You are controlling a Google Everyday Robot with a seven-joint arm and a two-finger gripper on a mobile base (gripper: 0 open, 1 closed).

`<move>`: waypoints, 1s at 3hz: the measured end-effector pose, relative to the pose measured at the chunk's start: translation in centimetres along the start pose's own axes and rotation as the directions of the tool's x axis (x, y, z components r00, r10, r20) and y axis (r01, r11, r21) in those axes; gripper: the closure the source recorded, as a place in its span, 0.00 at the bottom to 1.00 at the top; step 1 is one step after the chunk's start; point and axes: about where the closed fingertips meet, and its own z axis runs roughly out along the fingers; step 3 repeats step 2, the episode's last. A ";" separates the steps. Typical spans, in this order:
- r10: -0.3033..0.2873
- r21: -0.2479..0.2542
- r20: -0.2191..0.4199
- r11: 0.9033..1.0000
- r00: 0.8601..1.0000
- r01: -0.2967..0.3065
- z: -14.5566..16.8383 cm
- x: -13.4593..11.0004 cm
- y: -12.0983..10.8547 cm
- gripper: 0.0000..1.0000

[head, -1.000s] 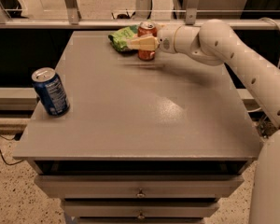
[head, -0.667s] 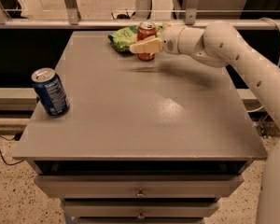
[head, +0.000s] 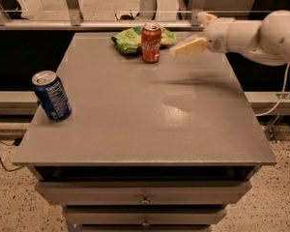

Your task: Move coke can near green rice chip bag

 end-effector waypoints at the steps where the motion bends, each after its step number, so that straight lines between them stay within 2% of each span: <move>1: -0.100 0.009 -0.045 0.995 0.994 0.101 -8.0 -0.6 -1.7 0.00; 2: -0.116 -0.006 -0.053 0.993 0.992 0.115 -9.4 -0.7 -1.6 0.00; 3: -0.116 -0.006 -0.053 0.993 0.992 0.115 -9.4 -0.7 -1.6 0.00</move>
Offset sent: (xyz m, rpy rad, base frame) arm -0.0402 -0.0713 0.0263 -0.1021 -0.0542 -0.0031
